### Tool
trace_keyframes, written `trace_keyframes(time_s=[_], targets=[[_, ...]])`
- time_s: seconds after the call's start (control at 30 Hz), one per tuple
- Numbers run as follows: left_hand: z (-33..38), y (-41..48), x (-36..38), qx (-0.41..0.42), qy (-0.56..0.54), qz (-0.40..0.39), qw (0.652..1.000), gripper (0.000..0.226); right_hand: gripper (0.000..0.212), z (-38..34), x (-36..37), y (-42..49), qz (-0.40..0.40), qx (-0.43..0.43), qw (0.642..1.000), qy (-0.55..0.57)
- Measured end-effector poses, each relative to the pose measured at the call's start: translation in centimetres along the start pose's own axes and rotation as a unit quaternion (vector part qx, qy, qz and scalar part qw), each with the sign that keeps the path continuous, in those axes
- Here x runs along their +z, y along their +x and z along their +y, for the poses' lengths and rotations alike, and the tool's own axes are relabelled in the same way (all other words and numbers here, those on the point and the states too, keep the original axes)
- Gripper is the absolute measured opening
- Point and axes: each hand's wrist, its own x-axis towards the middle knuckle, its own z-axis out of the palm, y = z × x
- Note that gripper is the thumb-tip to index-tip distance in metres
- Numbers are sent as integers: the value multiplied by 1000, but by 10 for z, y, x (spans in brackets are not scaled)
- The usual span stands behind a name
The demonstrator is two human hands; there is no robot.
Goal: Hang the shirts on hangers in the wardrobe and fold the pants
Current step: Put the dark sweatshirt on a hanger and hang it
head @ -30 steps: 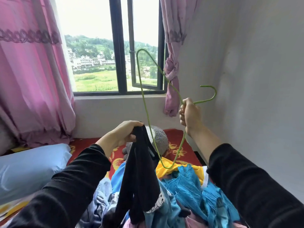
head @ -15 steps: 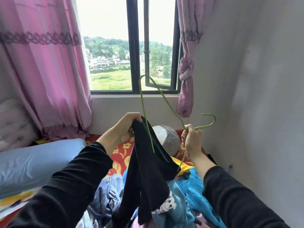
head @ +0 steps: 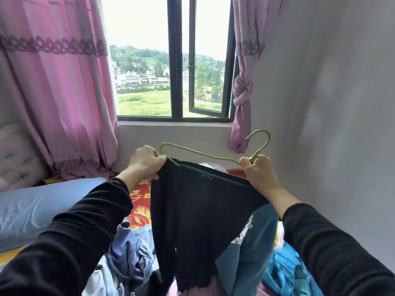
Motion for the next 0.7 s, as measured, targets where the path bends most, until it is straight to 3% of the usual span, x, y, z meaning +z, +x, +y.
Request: trace_keyframes(time_s=[0.1, 0.3, 0.47, 0.57, 0.63, 0.7], targets=[[-7, -1, -5, 0, 21, 14, 1000, 21, 51, -3, -9, 1, -18, -32, 998, -47], [-3, -3, -12, -10, -81, 13, 997, 11, 53, -17, -21, 1, -70, -81, 975, -194], [25, -7, -13, 35, -108, 32, 993, 14, 50, -57, -28, 29, -14, -71, 989, -129], [46, -5, -13, 65, -127, 41, 989, 16, 49, -70, -20, 41, -91, -49, 985, -140], [52, -5, -16, 98, -118, 22, 988, 20, 49, -77, -24, 50, -141, -5, 987, -72], [51, -4, -23, 125, -121, 36, 984, 40, 49, -84, -33, 61, -128, 23, 991, 19]])
